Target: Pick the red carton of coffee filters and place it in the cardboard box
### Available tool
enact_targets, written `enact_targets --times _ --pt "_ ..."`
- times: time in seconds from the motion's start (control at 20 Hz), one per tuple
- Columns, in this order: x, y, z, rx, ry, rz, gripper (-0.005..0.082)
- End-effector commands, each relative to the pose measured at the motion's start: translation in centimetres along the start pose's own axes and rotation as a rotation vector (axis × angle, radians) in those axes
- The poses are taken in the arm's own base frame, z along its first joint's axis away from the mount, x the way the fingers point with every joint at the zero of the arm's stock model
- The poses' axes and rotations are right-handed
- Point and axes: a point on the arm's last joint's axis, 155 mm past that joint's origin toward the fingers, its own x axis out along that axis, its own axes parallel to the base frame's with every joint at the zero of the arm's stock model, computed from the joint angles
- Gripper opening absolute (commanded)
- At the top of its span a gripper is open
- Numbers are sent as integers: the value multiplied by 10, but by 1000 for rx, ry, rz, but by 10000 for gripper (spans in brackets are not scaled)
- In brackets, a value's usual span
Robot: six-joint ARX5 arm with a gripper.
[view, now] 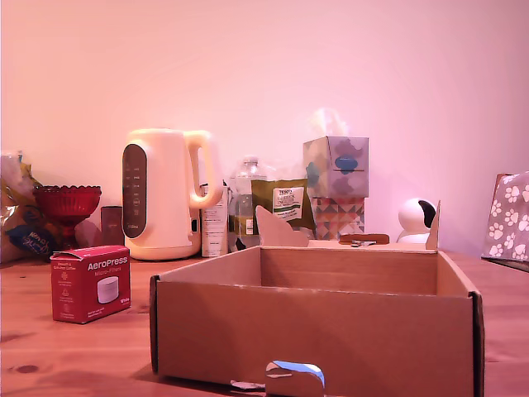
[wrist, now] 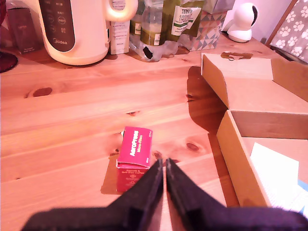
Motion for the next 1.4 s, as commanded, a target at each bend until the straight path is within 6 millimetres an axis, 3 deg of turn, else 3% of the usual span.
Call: enact_targets --times 0.0,0.35,0.65,0.8,1.05,1.1,1.15,1.25,1.3,1.35 --pt "3 2 -9 -8 21 5 -24" --pt "3 2 -10 -9 22 5 -24" --pt "25 4 18 31 -71 -2 -24" --pt "50 9 11 65 -42 1 -24" --pt "84 20 -22 44 70 12 -22" --pt "87 21 -27 42 86 14 18" --pt "90 22 -30 41 93 14 136" --pt "94 22 -30 42 87 11 591" --pt "95 22 -29 43 81 11 758" --pt "96 22 -28 50 79 11 782"
